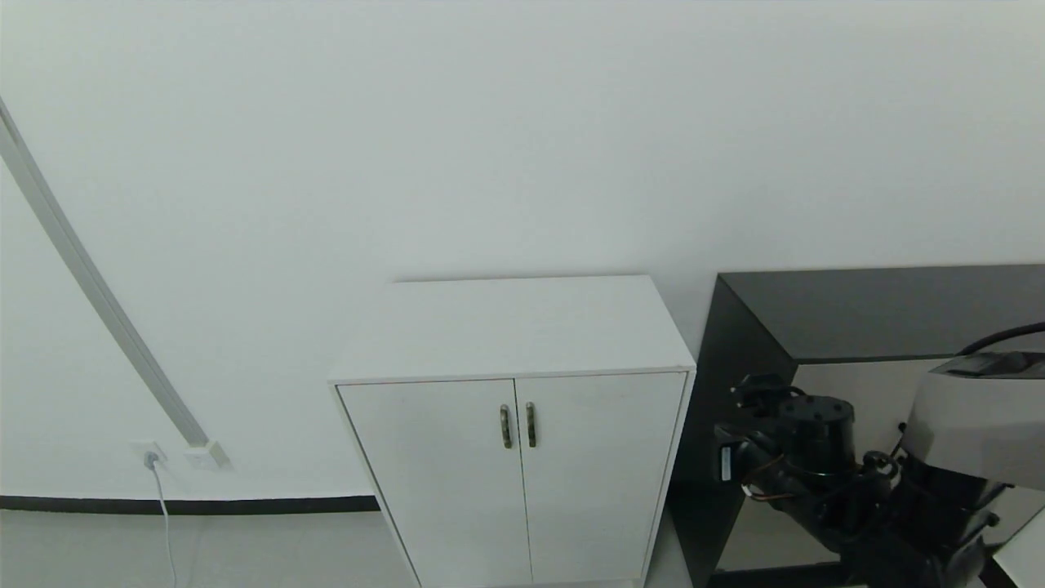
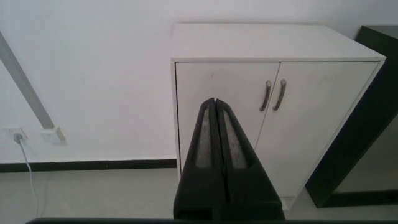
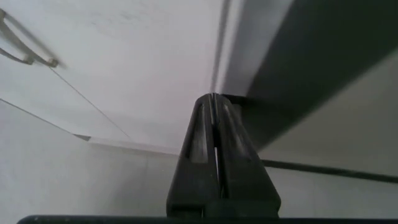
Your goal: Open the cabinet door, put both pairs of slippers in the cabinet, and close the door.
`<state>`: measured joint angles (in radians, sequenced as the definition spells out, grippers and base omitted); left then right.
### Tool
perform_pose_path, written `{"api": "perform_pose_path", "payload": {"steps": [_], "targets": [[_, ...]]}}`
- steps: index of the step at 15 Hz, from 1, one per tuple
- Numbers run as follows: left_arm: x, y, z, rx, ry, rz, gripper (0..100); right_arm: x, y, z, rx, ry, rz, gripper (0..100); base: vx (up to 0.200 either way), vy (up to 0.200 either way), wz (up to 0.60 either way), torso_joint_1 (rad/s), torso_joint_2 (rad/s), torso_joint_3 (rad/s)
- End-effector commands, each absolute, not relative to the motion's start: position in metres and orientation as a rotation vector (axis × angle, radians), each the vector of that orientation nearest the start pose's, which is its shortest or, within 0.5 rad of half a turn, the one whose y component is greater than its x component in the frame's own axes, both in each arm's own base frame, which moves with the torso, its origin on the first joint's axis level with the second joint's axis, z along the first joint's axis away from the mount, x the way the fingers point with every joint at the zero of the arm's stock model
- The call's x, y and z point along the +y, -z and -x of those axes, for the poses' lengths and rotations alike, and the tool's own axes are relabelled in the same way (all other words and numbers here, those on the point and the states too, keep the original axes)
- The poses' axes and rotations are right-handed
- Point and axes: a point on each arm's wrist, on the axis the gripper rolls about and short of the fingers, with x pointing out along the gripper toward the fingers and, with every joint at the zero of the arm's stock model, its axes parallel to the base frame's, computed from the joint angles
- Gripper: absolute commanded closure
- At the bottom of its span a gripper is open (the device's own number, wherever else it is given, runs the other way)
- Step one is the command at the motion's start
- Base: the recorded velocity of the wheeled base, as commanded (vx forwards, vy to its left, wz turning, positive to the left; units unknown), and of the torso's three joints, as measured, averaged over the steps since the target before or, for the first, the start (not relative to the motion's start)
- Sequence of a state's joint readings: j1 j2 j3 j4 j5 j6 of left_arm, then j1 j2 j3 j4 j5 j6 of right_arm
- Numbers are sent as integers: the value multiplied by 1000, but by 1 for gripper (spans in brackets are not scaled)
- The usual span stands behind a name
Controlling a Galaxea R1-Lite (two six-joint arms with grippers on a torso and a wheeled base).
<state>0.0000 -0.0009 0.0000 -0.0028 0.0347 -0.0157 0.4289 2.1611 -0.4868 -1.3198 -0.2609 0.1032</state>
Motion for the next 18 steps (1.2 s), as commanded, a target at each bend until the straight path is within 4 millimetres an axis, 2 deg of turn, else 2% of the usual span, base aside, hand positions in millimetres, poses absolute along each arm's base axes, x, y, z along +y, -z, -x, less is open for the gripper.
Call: {"api": "perform_pose_path", "payload": {"steps": [1, 3, 4, 5, 6, 7, 13, 18], "targets": [[1, -76, 23, -3, -35, 17, 100, 89, -44, -269, 339, -58, 37, 100, 0, 0, 0, 0, 0, 0], [1, -76, 23, -3, -35, 15, 100, 69, -48, -258, 348, -2, 34, 100, 0, 0, 0, 0, 0, 0], [1, -76, 23, -3, -35, 15, 100, 53, -52, -244, 357, 42, 29, 100, 0, 0, 0, 0, 0, 0], [1, -76, 23, -3, -35, 15, 100, 45, -55, -234, 360, 60, 25, 100, 0, 0, 0, 0, 0, 0], [1, -76, 23, -3, -35, 15, 100, 45, -55, -234, 360, 60, 25, 100, 0, 0, 0, 0, 0, 0], [1, -76, 23, -3, -35, 17, 100, 35, -61, -216, 350, 87, 20, 100, 0, 0, 0, 0, 0, 0], [1, -76, 23, -3, -35, 17, 100, 24, -91, -178, 290, 105, 12, 100, 0, 0, 0, 0, 0, 0], [1, -76, 23, -2, -35, 18, 100, 16, -118, -128, 244, 92, 0, 100, 0, 0, 0, 0, 0, 0]]}}
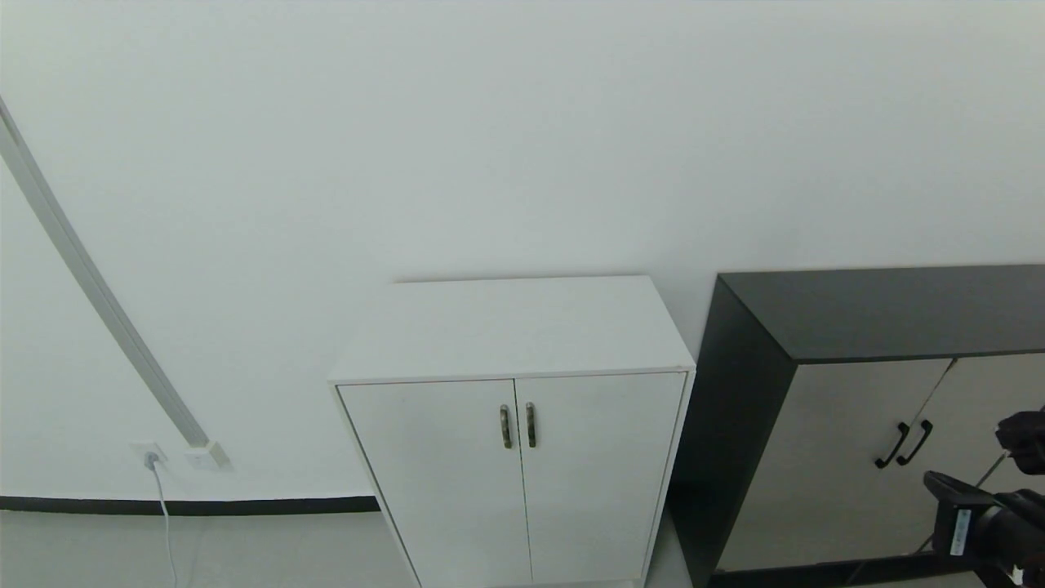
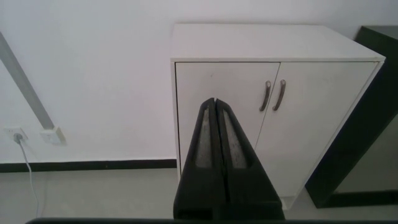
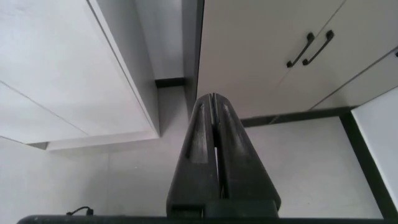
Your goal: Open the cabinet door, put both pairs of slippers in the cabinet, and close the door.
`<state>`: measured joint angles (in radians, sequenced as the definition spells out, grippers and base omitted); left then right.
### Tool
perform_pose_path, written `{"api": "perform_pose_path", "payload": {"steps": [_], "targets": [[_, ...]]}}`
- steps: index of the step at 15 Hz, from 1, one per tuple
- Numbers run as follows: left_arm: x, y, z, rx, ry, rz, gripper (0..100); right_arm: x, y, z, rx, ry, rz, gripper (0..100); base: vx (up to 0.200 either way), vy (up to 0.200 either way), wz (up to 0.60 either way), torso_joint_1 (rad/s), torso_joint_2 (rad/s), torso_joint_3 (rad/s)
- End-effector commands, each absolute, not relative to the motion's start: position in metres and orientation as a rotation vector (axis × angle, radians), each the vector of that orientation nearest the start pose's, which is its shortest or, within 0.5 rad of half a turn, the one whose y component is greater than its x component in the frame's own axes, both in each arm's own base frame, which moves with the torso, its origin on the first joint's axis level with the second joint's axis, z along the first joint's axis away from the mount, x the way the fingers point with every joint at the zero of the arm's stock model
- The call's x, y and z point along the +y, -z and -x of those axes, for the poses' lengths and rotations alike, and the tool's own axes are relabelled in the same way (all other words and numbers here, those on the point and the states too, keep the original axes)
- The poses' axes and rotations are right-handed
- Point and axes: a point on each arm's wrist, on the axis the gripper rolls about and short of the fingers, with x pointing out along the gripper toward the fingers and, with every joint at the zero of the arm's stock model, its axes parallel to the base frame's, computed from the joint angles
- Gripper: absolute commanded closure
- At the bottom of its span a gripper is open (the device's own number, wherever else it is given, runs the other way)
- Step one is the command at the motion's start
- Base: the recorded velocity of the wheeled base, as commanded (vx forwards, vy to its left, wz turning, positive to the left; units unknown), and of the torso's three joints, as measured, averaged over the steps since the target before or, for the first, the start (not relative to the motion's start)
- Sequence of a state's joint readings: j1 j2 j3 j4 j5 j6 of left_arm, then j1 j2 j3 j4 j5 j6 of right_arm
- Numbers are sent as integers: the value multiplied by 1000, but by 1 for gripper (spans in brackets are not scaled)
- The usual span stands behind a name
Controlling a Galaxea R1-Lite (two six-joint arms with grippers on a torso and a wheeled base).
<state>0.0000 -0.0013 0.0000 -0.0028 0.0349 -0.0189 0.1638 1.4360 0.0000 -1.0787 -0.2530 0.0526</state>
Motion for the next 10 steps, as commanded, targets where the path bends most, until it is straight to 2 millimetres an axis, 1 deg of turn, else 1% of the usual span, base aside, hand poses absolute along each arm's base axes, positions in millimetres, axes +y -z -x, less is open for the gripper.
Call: {"api": "perform_pose_path", "payload": {"steps": [1, 3, 4, 5, 7, 8, 10], "targets": [[1, -76, 23, -3, -35, 20, 100, 14, -120, -118, 238, 89, -2, 100, 0, 0, 0, 0, 0, 0], [1, -76, 23, -3, -35, 18, 100, 11, -121, -95, 247, 69, -3, 100, 0, 0, 0, 0, 0, 0], [1, -76, 23, -3, -35, 18, 100, 10, -120, -87, 249, 57, -4, 100, 0, 0, 0, 0, 0, 0], [1, -76, 23, -3, -35, 18, 100, 8, -117, -71, 265, 34, -1, 100, 0, 0, 0, 0, 0, 0], [1, -76, 23, -3, -35, 18, 100, 5, -111, -49, 295, -20, -1, 100, 0, 0, 0, 0, 0, 0], [1, -76, 23, -3, -35, 18, 100, 5, -110, -44, 304, -34, -3, 100, 0, 0, 0, 0, 0, 0], [1, -76, 23, -3, -35, 18, 100, 3, -105, -28, 320, -83, -8, 100, 0, 0, 0, 0, 0, 0]]}}
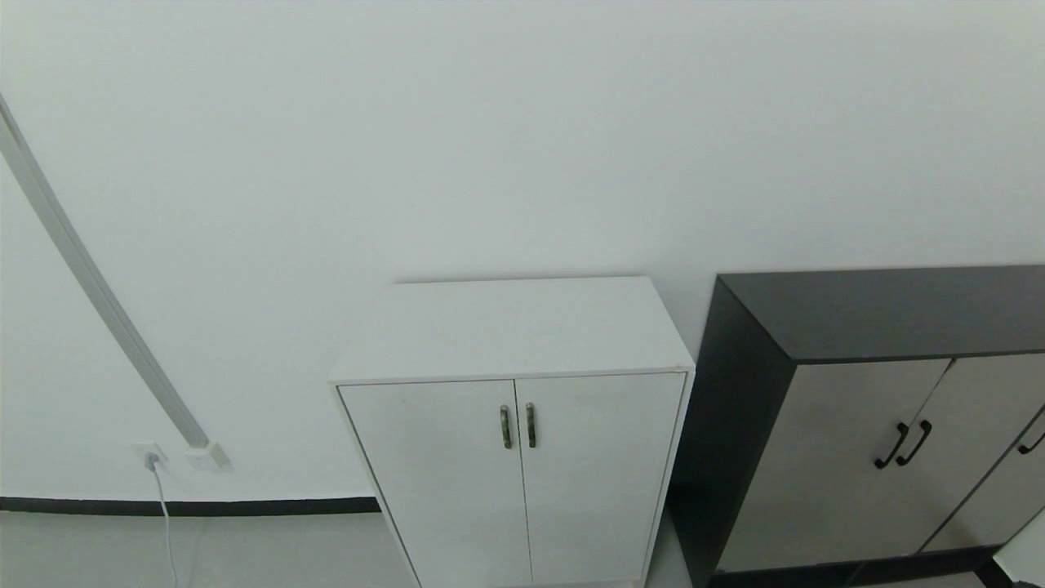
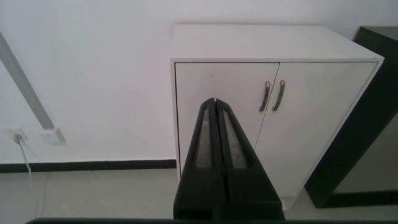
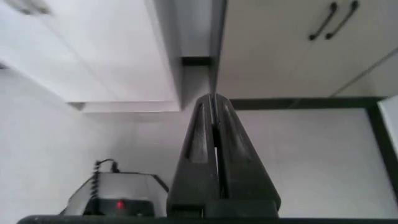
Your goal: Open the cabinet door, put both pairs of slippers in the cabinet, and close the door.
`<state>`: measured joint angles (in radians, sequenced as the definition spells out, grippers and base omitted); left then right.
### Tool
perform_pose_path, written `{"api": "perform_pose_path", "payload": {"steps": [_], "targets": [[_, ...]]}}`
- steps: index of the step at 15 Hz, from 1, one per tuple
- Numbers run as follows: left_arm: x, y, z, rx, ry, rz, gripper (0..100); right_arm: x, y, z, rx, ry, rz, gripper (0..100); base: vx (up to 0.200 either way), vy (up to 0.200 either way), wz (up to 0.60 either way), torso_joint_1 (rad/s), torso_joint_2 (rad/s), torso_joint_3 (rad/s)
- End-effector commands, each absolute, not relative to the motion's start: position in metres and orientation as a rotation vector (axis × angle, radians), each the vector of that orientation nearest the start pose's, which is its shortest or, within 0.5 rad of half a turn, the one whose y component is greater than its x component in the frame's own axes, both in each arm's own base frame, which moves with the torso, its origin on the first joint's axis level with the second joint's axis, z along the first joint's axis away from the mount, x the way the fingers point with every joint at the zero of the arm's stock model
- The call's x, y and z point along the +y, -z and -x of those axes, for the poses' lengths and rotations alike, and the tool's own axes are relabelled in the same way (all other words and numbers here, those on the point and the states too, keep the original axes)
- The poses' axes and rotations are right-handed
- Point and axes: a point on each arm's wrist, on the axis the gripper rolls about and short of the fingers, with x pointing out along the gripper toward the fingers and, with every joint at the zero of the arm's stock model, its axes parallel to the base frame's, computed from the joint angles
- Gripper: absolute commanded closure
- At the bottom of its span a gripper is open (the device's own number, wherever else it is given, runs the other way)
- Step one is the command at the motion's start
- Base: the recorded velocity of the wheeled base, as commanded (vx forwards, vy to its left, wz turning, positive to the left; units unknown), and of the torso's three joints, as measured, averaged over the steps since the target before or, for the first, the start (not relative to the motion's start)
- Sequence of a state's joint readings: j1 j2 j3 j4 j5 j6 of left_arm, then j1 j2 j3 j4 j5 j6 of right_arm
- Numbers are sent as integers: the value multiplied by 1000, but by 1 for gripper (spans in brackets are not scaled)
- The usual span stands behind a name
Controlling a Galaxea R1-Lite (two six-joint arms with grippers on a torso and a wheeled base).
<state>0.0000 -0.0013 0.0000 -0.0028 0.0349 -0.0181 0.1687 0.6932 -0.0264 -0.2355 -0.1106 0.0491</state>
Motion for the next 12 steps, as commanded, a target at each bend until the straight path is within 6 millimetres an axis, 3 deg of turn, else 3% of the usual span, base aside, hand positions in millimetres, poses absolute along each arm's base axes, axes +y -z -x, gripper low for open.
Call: {"api": "perform_pose_path", "payload": {"steps": [1, 5, 12], "targets": [[1, -76, 23, -3, -35, 18, 100, 3, -101, -24, 326, -105, -11, 100, 0, 0, 0, 0, 0, 0], [1, -76, 23, -3, -35, 18, 100, 1, -83, -8, 374, -172, -7, 100, 0, 0, 0, 0, 0, 0], [1, -76, 23, -3, -35, 18, 100, 1, -79, -7, 380, -155, 25, 100, 0, 0, 0, 0, 0, 0]]}}
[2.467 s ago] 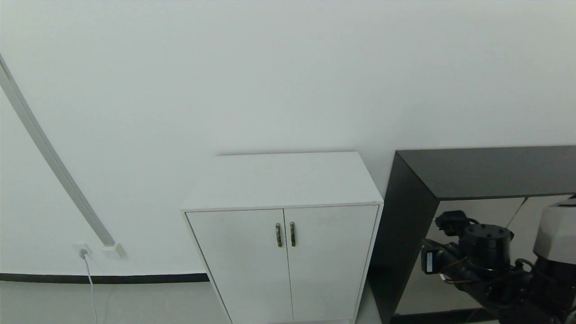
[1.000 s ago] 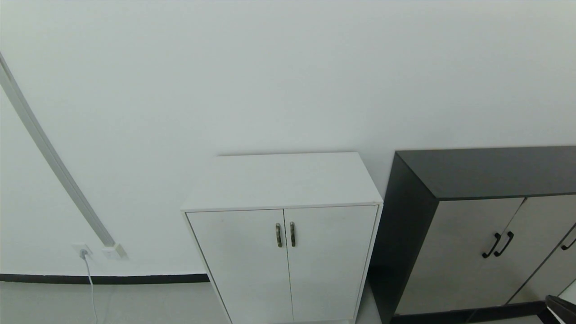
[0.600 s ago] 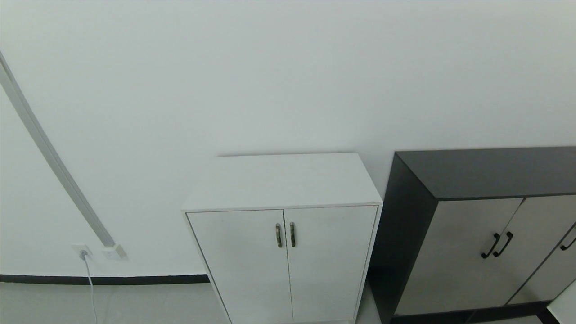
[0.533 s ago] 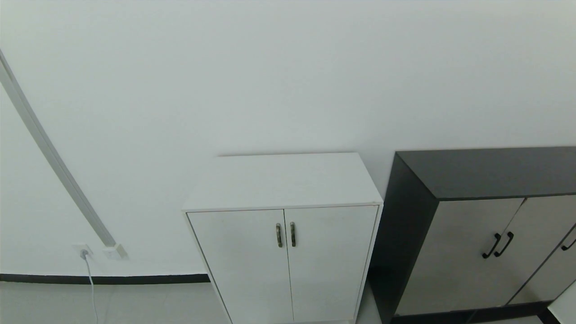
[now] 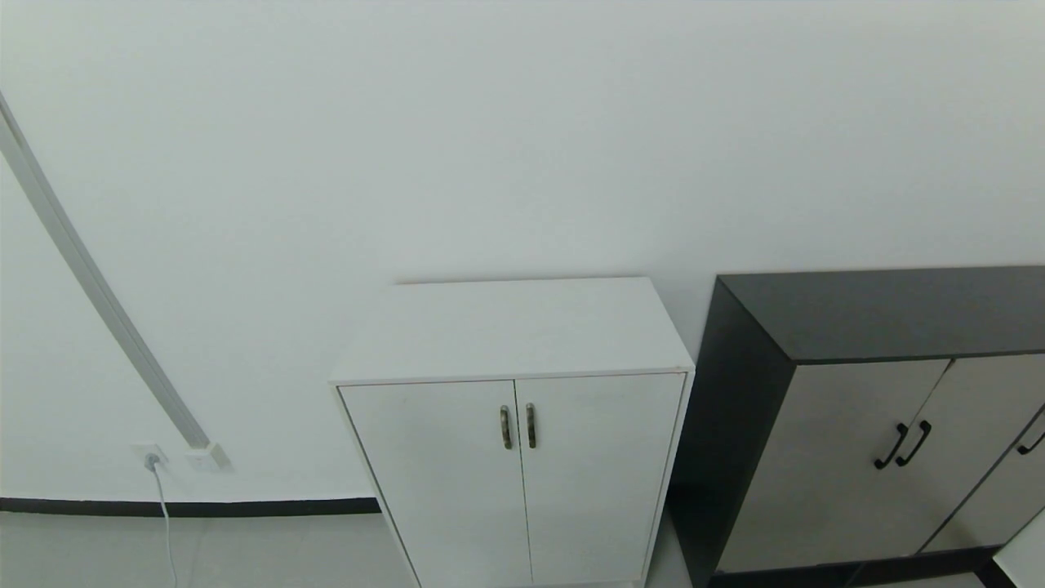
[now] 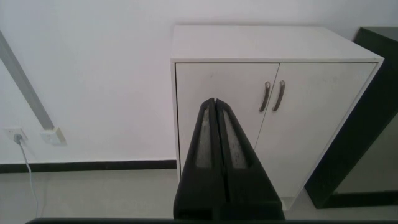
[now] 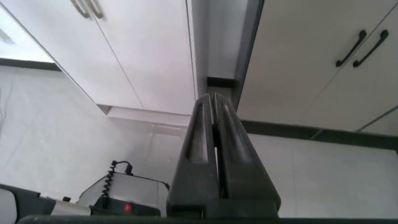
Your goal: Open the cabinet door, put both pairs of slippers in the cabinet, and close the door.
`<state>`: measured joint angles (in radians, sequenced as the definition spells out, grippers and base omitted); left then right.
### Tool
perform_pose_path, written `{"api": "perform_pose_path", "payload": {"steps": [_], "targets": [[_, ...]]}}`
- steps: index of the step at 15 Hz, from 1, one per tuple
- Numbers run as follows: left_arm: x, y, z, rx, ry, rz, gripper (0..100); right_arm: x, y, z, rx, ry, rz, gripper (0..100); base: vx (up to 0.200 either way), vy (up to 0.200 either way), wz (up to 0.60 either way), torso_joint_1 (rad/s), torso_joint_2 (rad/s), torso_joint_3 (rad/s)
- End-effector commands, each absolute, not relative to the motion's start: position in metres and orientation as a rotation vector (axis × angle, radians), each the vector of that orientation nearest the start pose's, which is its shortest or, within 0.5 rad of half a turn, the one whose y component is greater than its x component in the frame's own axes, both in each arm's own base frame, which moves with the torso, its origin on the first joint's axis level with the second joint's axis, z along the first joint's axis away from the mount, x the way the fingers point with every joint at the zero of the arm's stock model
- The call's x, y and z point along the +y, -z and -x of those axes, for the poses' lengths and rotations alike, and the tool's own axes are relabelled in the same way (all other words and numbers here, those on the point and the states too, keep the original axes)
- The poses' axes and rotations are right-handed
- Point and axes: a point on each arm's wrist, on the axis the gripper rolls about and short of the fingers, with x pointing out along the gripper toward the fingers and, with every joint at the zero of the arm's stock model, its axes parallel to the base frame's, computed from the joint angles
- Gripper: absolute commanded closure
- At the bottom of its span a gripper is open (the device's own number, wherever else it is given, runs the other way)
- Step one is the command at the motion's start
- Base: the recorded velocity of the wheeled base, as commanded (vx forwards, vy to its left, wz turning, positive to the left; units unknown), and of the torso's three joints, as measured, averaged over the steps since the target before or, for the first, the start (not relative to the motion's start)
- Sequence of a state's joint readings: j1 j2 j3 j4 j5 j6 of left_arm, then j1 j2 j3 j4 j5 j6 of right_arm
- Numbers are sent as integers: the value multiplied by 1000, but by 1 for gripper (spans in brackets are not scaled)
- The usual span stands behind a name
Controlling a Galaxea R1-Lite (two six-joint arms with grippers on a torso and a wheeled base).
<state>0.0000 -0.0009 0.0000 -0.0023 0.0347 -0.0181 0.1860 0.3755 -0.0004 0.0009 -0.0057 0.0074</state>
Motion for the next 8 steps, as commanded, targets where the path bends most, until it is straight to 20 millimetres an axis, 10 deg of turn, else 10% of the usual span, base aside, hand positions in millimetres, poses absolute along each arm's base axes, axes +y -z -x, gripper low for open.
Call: {"api": "perform_pose_path", "payload": {"steps": [1, 8], "targets": [[1, -76, 23, -3, -35, 18, 100, 1, -79, -7, 380, -111, 21, 100, 0, 0, 0, 0, 0, 0], [1, -76, 23, -3, -37, 18, 100, 0, -78, 9, 182, 40, -5, 100, 0, 0, 0, 0, 0, 0]]}}
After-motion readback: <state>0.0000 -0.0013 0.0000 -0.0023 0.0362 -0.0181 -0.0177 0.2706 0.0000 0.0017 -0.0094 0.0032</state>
